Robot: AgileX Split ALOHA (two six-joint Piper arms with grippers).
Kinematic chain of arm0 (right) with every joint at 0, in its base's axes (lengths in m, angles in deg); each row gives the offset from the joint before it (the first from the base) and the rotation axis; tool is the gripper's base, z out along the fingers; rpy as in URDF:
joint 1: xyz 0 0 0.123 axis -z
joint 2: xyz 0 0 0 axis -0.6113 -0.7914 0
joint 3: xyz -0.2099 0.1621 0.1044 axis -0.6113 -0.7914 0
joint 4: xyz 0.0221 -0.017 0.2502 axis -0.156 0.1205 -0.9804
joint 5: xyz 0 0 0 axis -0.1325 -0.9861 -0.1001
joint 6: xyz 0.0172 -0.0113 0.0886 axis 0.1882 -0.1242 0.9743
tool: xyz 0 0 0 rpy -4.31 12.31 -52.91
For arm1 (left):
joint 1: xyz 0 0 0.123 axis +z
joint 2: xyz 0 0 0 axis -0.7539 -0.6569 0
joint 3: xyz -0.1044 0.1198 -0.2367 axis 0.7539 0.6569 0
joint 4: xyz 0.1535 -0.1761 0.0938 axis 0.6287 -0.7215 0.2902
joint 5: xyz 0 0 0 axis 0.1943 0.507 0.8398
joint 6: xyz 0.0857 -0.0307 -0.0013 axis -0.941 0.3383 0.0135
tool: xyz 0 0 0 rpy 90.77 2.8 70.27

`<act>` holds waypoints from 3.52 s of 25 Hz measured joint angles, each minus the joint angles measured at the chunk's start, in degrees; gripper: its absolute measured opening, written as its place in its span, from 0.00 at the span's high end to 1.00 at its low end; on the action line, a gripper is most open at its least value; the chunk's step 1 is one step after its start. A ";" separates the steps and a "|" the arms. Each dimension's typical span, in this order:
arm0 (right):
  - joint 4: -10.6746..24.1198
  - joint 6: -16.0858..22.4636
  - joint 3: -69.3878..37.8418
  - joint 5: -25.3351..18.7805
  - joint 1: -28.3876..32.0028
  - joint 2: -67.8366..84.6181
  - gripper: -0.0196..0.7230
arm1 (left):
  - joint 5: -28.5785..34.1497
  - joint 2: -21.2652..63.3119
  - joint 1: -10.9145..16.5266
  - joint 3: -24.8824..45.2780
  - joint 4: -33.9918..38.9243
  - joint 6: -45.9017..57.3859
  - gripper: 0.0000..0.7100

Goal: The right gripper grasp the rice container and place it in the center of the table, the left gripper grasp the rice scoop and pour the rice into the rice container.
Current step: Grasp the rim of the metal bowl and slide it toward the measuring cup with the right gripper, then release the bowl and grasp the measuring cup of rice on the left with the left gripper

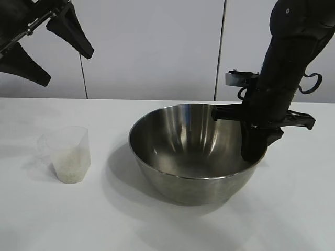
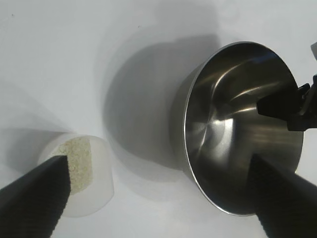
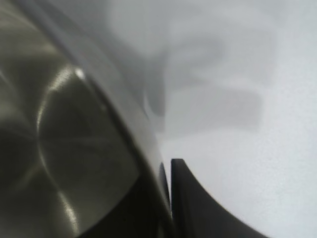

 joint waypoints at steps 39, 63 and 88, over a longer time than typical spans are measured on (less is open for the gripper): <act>-12.61 -12.01 -0.29 3.61 -5.05 2.83 0.96 | -0.42 0.00 0.00 0.00 0.00 0.00 0.02; -6.73 -8.68 5.79 -2.91 -5.22 5.36 0.16 | -0.42 0.00 0.00 0.00 0.00 0.00 0.02; 5.41 -5.11 0.65 -20.65 16.38 38.88 0.07 | -0.42 0.00 0.00 0.00 0.00 0.00 0.02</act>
